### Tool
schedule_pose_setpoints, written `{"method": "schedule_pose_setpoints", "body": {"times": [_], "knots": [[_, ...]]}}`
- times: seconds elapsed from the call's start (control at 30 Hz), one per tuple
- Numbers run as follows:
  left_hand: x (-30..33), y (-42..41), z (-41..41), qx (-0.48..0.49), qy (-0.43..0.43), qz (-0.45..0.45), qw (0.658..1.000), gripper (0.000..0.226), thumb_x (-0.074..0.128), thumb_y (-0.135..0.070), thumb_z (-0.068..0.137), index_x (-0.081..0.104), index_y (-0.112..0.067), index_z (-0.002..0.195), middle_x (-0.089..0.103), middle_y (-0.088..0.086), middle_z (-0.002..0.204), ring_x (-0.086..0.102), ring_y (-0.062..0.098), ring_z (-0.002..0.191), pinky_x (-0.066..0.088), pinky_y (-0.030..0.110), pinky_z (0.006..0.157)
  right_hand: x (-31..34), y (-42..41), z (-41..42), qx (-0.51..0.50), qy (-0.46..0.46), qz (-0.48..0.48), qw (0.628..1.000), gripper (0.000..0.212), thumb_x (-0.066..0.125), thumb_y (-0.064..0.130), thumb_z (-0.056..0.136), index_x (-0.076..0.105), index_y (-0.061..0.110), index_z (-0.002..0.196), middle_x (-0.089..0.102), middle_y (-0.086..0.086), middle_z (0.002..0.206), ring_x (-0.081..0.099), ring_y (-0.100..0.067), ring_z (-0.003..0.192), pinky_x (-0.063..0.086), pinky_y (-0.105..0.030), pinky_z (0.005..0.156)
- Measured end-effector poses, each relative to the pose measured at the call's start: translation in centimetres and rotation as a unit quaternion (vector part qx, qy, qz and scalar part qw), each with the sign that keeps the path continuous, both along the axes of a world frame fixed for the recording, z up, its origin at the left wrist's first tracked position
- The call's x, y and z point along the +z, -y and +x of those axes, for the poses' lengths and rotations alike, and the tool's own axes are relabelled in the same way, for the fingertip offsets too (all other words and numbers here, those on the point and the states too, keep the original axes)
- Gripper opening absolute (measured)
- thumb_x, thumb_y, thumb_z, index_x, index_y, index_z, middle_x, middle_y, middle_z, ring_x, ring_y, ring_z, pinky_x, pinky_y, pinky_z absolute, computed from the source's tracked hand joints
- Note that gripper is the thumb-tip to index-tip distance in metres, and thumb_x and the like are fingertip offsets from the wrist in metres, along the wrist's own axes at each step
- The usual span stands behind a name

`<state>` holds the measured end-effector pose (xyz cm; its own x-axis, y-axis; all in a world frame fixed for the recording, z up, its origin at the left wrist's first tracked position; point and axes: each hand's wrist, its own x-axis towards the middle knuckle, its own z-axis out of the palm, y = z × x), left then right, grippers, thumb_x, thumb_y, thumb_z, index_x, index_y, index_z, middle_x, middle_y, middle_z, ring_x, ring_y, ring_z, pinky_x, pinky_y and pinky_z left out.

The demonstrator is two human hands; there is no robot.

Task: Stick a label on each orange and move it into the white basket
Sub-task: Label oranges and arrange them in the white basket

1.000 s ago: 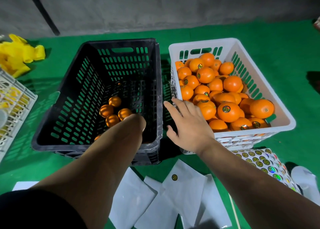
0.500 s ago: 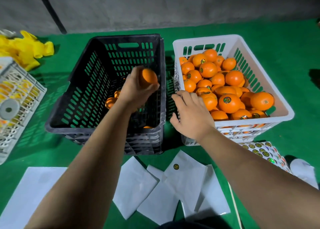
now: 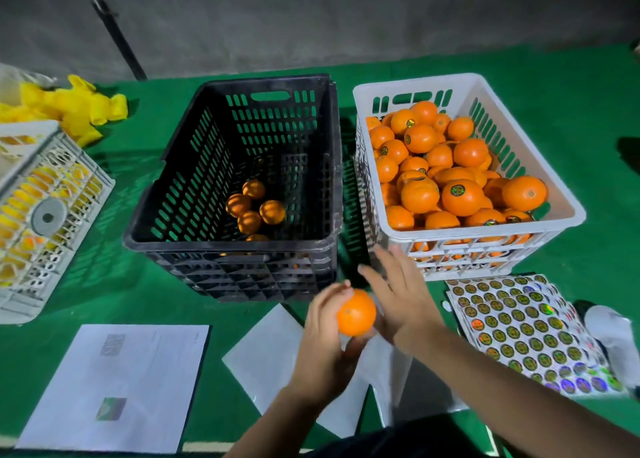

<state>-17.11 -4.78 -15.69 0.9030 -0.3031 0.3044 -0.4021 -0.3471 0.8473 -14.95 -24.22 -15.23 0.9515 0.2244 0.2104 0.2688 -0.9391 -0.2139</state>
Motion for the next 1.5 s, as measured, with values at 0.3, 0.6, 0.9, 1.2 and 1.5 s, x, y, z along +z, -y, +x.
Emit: {"method": "schedule_pose_setpoints", "body": {"times": [0.3, 0.6, 0.9, 1.2, 1.5], "knots": [[-5.5, -0.5, -1.2, -0.193, -0.193, 0.289, 0.918, 0.075, 0.061, -0.055, 0.096, 0.017, -0.037, 0.155, 0.036, -0.003, 0.157, 0.060, 0.029, 0.119, 0.053, 0.044, 0.098, -6.6, 1.9, -7.1, 0.019, -0.353, -0.080, 0.932, 0.065, 0.052, 0.038, 0.094, 0.035, 0.024, 0.156, 0.004, 0.003, 0.173, 0.018, -0.024, 0.156, 0.028, -0.049, 0.121], [-6.6, -0.7, -1.0, -0.223, -0.223, 0.289, 0.904, 0.082, 0.050, -0.076, 0.094, 0.018, -0.034, 0.156, 0.039, 0.000, 0.157, 0.056, 0.031, 0.126, 0.049, 0.042, 0.102, -5.7, 1.5, -5.9, 0.017, -0.273, -0.106, 0.956, 0.054, 0.051, 0.028, 0.099, 0.037, 0.031, 0.150, 0.048, 0.007, 0.147, 0.048, -0.018, 0.129, 0.045, -0.033, 0.103], [-6.3, -1.2, -0.8, -0.234, -0.267, 0.243, 0.903, 0.075, 0.051, -0.081, 0.090, 0.016, -0.049, 0.148, 0.043, -0.003, 0.151, 0.056, 0.025, 0.120, 0.050, 0.041, 0.101, -5.1, -0.5, -1.3, 0.059, -0.295, -0.149, 0.942, 0.050, 0.049, 0.024, 0.104, 0.037, 0.026, 0.153, 0.034, -0.008, 0.154, 0.041, -0.031, 0.137, 0.045, -0.041, 0.102], [-6.2, -1.2, -0.7, -0.226, -0.284, 0.240, 0.901, 0.082, 0.051, -0.083, 0.088, 0.019, -0.043, 0.152, 0.043, -0.002, 0.153, 0.057, 0.027, 0.123, 0.050, 0.045, 0.103, -6.1, -0.4, -1.2, 0.085, -0.257, -0.162, 0.949, 0.042, 0.044, 0.021, 0.106, 0.046, 0.019, 0.147, 0.044, -0.006, 0.147, 0.044, -0.028, 0.133, 0.045, -0.038, 0.105], [-6.0, -1.3, -0.9, -0.235, -0.263, 0.239, 0.905, 0.082, 0.054, -0.079, 0.089, 0.023, -0.041, 0.154, 0.039, -0.007, 0.154, 0.054, 0.024, 0.128, 0.048, 0.044, 0.106, -6.1, -0.1, -1.6, 0.109, -0.232, -0.179, 0.950, 0.044, 0.041, 0.018, 0.107, 0.040, 0.013, 0.150, 0.041, -0.009, 0.150, 0.042, -0.031, 0.136, 0.040, -0.041, 0.112]]}}
